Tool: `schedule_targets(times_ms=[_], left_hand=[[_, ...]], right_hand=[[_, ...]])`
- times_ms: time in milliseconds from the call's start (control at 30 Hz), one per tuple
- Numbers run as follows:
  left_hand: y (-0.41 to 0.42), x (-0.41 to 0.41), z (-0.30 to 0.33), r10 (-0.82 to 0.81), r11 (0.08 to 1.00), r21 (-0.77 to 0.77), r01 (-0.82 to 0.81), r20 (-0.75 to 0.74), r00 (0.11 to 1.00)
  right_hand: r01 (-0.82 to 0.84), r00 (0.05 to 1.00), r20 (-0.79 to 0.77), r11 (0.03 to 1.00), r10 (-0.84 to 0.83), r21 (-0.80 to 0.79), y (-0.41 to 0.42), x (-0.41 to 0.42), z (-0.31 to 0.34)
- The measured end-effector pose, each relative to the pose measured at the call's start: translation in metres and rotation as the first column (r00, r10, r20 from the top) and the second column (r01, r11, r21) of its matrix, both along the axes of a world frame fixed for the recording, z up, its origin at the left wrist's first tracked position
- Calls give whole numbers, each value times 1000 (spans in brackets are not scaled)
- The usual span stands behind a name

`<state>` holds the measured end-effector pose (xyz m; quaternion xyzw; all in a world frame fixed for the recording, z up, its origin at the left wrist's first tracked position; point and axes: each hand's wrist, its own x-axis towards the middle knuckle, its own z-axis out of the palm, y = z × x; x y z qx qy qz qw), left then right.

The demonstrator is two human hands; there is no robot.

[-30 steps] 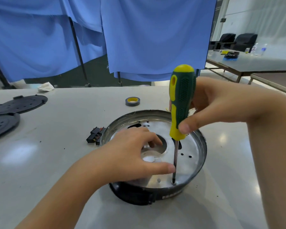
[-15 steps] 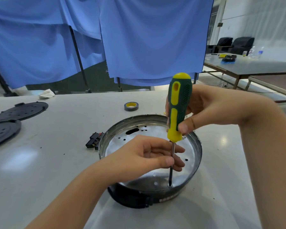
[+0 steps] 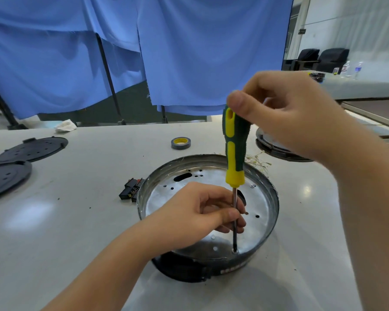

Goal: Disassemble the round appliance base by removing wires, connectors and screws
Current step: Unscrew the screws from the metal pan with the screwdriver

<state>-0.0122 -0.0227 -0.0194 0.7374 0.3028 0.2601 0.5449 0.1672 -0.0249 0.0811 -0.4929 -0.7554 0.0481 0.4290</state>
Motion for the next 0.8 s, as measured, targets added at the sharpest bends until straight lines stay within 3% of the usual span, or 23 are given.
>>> schedule_targets(times_ms=[100,300,433,567,667,733,800], left_hand=[[1,-1,-1,8,1000,-3,-8,-7,1000],[3,-1,-1,-3,1000,19,4,-18,1000],[3,0,-1,6,999,46,-5,-11,1000],[1,2,-3,2,990,144,1,-17,1000],[1,2,-4,14,980,197,-10,-17,1000],[1,1,-5,22,979,201,-18,-22,1000],[2,1,-5,32,980,195,-26,-28,999]], right_hand=[[104,987,115,993,-110,63,2,-11,-5],[-49,996,74,998,53,-50,1,-4,-1],[-333,940,-160,914,302,-229,2,15,1],[-646,746,-413,718,523,-257,2,26,-4],[-742,647,-542,606,536,-286,7,23,-6],[-684,698,-543,659,468,-312,11,17,-7],[-519,827,-406,805,388,-289,11,7,-7]])
